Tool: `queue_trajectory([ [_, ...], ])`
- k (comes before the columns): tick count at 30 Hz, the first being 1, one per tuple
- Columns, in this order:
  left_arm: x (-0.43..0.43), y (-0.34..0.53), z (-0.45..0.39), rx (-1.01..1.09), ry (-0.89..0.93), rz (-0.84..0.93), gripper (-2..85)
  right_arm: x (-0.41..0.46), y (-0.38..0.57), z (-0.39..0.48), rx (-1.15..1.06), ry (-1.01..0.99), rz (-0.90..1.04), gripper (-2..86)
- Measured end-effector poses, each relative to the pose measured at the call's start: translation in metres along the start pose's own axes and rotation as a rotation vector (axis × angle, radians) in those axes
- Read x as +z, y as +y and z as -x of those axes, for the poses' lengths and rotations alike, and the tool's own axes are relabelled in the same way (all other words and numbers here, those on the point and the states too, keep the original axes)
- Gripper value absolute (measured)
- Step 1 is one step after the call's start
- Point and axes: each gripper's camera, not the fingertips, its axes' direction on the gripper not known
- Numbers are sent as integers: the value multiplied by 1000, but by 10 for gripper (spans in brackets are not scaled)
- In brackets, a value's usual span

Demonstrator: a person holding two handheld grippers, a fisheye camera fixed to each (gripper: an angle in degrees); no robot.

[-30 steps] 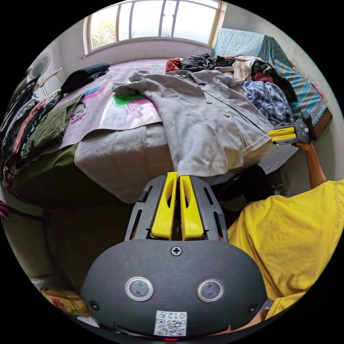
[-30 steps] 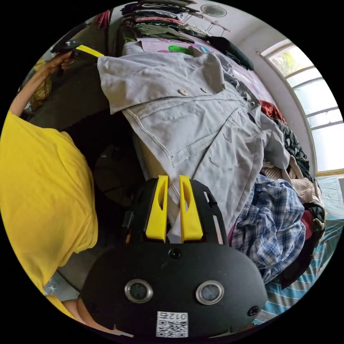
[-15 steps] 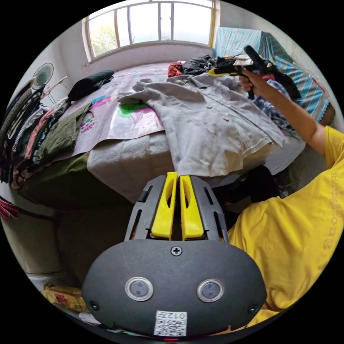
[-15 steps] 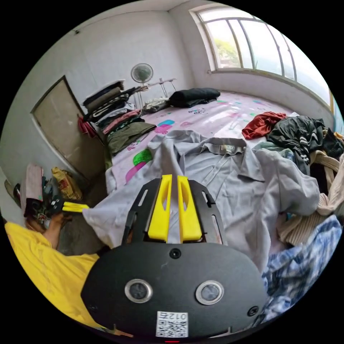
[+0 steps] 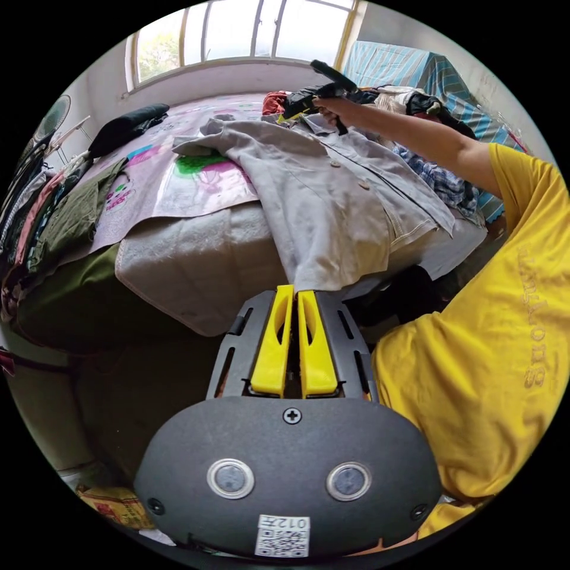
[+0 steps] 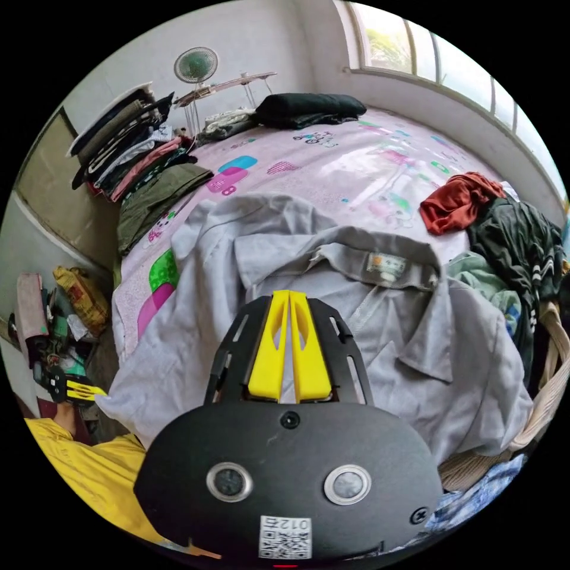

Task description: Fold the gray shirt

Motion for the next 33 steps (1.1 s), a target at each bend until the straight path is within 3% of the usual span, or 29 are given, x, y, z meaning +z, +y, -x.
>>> queue_trajectory([
  [2, 1, -2, 1, -1, -6, 8, -3, -11, -15, -21, 6, -17, -16, 18],
  [5, 4, -8, 0, 14, -21, 24, -3, -5, -34, -24, -98, -198, 104, 31],
  [10, 9, -17, -3, 59, -49, 56, -2, 10, -18, 1, -185, -246, 92, 68],
  [13, 7, -20, -3, 77, -48, 44, 0, 27, -18, 2, -166, -151, 123, 58],
  [16, -5, -14, 3, 72, -65, 36, 6, 40, -19, 3, -197, -224, 161, 24],
  [20, -71, 16, 56, -158, -29, -197, 6, 33, -24, -8, -176, -220, 142, 8],
  [22, -92, 11, 66, -173, -34, -306, 6, 18, -30, -16, -172, -162, 131, 5],
  [25, -82, -43, 56, -68, -23, -322, 5, -8, -42, -27, -144, -142, 101, 4],
  [30, 16, -168, 19, 108, 317, -172, 4, -27, -58, -32, -137, -67, 127, 3],
  [33, 64, -203, -5, 133, 301, -60, 5, -17, -63, -32, -134, -34, 149, 3],
])
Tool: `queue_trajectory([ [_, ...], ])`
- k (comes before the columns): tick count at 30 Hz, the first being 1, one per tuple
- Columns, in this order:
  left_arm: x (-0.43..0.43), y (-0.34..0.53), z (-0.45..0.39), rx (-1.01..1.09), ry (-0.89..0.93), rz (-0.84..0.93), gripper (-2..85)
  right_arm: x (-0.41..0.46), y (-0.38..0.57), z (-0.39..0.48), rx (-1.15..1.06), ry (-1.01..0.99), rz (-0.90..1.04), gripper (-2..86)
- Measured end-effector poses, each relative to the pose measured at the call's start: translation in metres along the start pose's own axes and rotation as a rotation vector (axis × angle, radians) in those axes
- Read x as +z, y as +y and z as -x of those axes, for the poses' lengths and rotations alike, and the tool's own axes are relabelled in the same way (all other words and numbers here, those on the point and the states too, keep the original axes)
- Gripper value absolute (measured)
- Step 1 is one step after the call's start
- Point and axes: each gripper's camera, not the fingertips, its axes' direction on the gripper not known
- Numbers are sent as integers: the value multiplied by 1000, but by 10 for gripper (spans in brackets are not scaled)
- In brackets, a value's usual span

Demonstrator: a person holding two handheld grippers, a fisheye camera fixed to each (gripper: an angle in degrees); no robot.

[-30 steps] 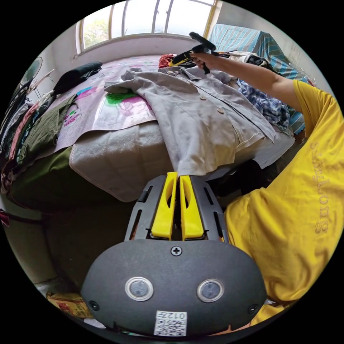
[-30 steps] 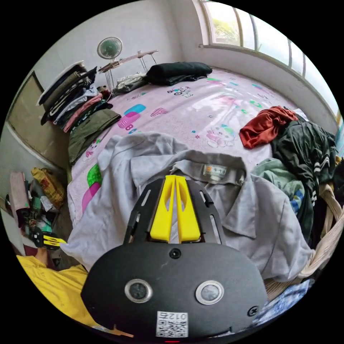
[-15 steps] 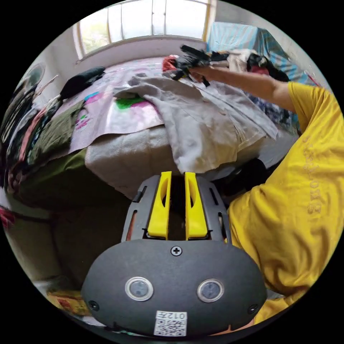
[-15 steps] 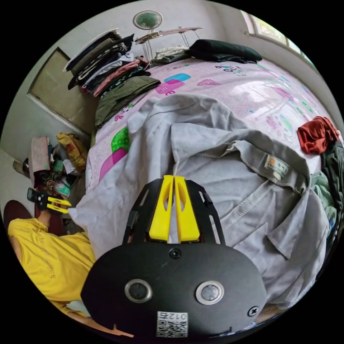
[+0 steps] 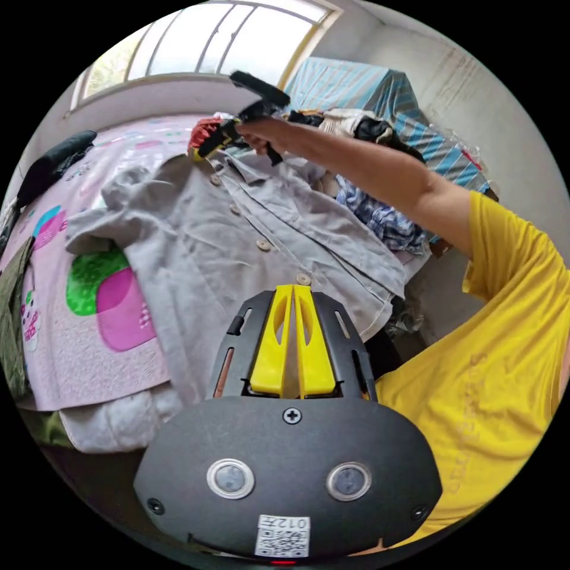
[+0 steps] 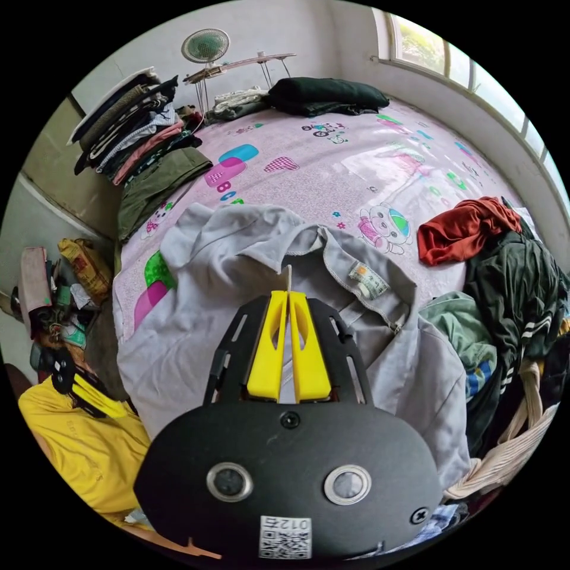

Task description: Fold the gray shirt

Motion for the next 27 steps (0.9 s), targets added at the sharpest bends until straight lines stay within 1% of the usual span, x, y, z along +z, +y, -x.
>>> queue_trajectory([
  [3, 27, -13, -8, 0, -53, 66, 5, 16, 0, 0, 29, 1, 24, 4],
  [6, 43, -18, -14, 8, -101, 118, 4, 31, 7, 4, 88, 44, 68, 5],
  [8, 47, -19, -14, 7, -114, 109, 4, 33, 16, 10, 105, 49, 63, 7],
  [11, 51, -23, -8, -7, -93, 106, 4, 21, 36, 17, 151, 42, 19, 13],
  [14, 53, -24, 1, -44, -59, 80, 4, -19, 71, 27, 191, -12, -106, 18],
  [16, 53, -23, 6, -72, -39, 53, 4, -55, 114, 41, 200, -108, -191, 19],
  [17, 52, -24, 8, -89, -32, 41, 5, -63, 127, 45, 201, -129, -202, 20],
  [19, 46, -28, 7, -111, -49, 16, 5, -91, 187, 67, 187, -166, -220, 21],
  [21, 35, -40, -2, -95, -75, -52, 5, -108, 240, 88, 175, -158, -213, 21],
  [23, 34, -55, -10, -67, -69, -70, 4, -122, 296, 111, 181, -143, -210, 22],
  [25, 42, -72, -15, -49, -39, -58, 4, -139, 370, 146, 210, -126, -226, 26],
  [27, 64, -96, -22, -34, 33, 6, 4, -147, 421, 176, 218, -93, -226, 35],
])
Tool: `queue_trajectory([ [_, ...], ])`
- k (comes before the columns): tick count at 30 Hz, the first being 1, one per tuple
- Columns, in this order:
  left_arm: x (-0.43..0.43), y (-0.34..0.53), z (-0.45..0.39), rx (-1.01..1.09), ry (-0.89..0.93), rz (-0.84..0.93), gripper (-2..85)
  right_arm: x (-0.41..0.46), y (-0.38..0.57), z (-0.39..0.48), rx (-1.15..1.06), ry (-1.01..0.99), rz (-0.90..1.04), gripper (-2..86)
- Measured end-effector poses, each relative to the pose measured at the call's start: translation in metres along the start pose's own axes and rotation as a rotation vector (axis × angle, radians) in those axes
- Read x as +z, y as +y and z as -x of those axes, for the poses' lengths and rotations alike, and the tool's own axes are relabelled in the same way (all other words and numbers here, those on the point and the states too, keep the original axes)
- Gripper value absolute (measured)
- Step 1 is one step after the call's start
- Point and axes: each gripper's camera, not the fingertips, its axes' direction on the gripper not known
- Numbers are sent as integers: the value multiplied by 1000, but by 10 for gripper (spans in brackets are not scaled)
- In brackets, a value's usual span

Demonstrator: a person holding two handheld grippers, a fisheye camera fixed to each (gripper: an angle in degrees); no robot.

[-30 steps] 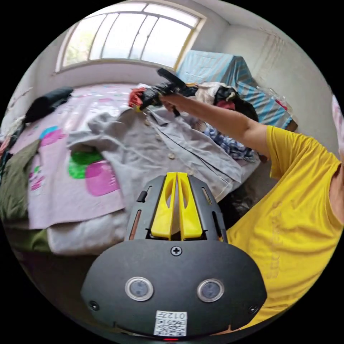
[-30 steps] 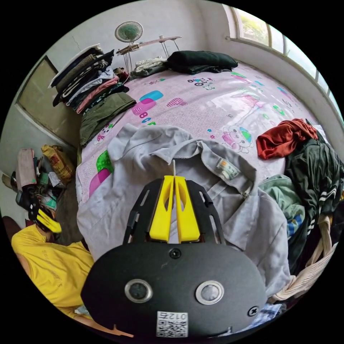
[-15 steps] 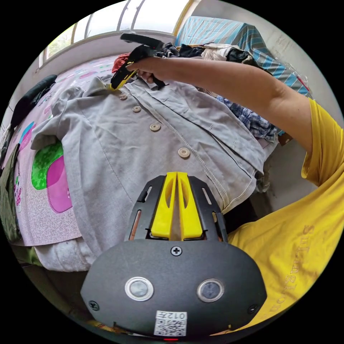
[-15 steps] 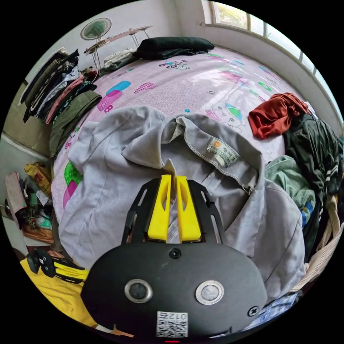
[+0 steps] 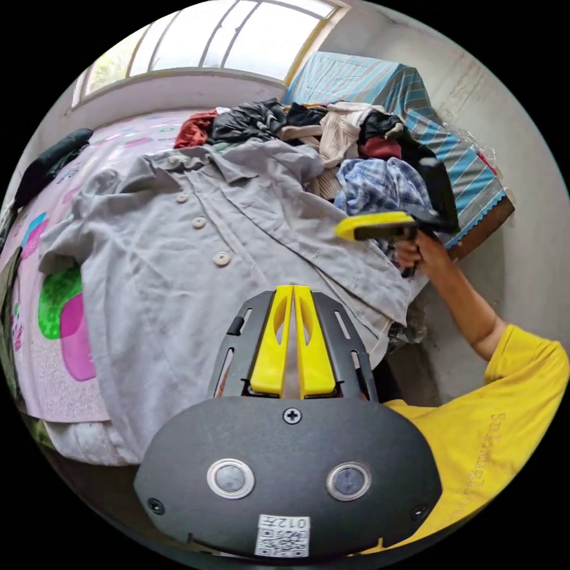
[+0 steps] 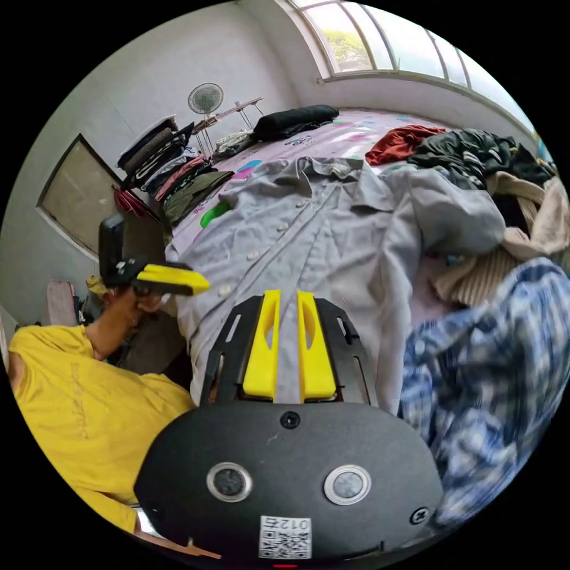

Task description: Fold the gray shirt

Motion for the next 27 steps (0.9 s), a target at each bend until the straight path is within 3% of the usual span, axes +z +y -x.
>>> queue_trajectory([
  [5, 50, -35, -12, -32, 99, 105, 4, -27, 119, 62, -38, 176, 6, 65],
  [15, 86, -70, -24, -124, 0, 184, 4, -44, 250, 175, -244, 433, 2, 114],
  [22, 85, -81, -17, -151, 46, 198, 5, -56, 299, 239, -362, 803, -11, 16],
  [27, 77, -81, 10, -251, 183, 141, 5, -90, 304, 257, -336, 849, -18, 5],
])
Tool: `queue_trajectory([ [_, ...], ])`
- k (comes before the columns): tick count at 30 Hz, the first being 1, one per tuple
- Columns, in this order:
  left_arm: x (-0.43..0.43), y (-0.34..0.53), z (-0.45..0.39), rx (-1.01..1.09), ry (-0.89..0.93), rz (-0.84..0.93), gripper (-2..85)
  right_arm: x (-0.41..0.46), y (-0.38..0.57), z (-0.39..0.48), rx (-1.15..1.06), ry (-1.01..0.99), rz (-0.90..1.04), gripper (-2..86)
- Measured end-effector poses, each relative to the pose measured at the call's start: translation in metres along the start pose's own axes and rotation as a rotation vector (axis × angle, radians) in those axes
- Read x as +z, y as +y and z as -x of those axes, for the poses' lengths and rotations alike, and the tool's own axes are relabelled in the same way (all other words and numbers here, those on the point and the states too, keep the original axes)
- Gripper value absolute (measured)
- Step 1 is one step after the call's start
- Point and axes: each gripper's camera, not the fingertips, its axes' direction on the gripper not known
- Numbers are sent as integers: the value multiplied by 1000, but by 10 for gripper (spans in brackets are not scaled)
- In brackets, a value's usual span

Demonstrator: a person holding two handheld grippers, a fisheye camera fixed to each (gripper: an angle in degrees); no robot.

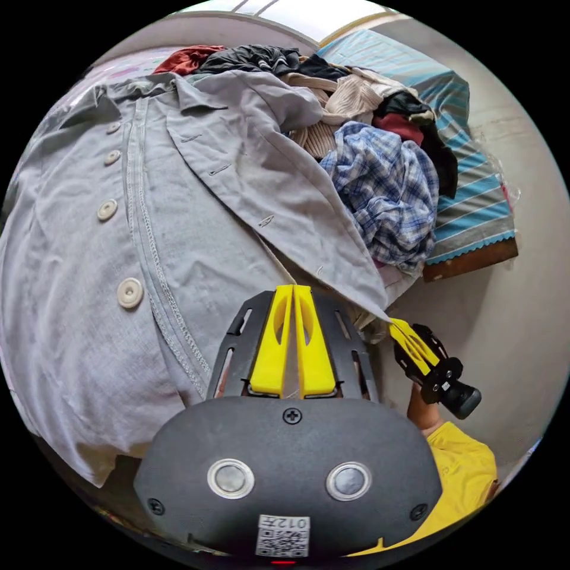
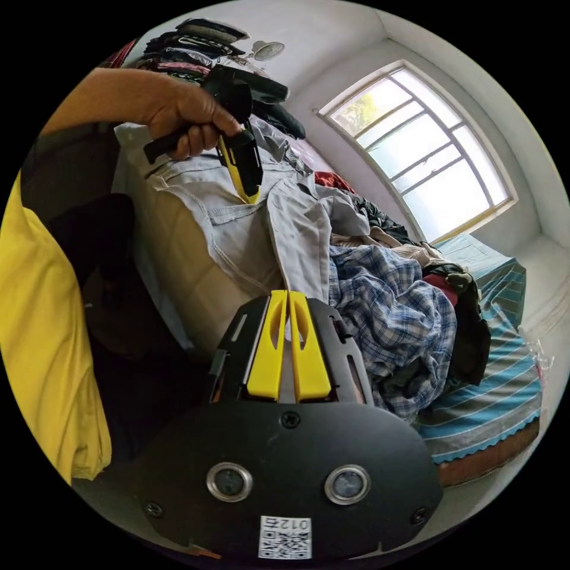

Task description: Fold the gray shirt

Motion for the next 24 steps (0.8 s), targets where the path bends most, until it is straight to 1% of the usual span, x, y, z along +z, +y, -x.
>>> queue_trajectory([
  [1, -1, -1, 5, -17, 31, -7, 5, -9, 0, -13, 53, -56, -15, 4],
  [3, -7, -8, 27, -96, 175, -51, 5, -24, 2, -36, 147, -174, -49, 3],
  [4, -9, -9, 32, -115, 211, -65, 4, -31, 3, -51, 208, -230, -65, 3],
  [6, -22, -14, 47, -178, 317, -130, 5, -40, 8, -71, 287, -261, -88, 2],
  [7, -27, -15, 49, -185, 324, -148, 5, -45, 11, -82, 330, -265, -97, 2],
  [8, -35, -16, 50, -191, 320, -171, 5, -47, 13, -87, 348, -269, -100, 2],
  [10, -43, -20, 47, -158, 280, -146, 6, -55, 19, -103, 401, -300, -116, 2],
  [12, -39, -25, 40, -53, 175, 1, 6, -59, 23, -111, 415, -305, -126, 2],
  [14, -33, -27, 39, 1, 124, 106, 7, -62, 26, -115, 417, -310, -125, 1],
  [16, -45, -24, 42, 0, 22, 49, 7, -66, 31, -119, 422, -339, -130, 1],
  [17, -61, -21, 45, -26, -20, -66, 9, -68, 32, -120, 422, -351, -134, 1],
  [18, -76, -22, 51, -39, 5, -168, 10, -71, 35, -121, 420, -365, -140, 1],
  [19, -82, -24, 56, -61, 36, -200, 11, -74, 37, -122, 423, -365, -143, 1],
  [20, -87, -32, 69, -112, 120, -224, 15, -75, 38, -123, 423, -365, -142, 1],
  [21, -85, -44, 83, -157, 210, -205, 20, -77, 40, -124, 423, -368, -143, 1],
  [24, -67, -70, 116, -271, 362, -154, 37, -83, 44, -132, 442, -384, -164, 2],
])
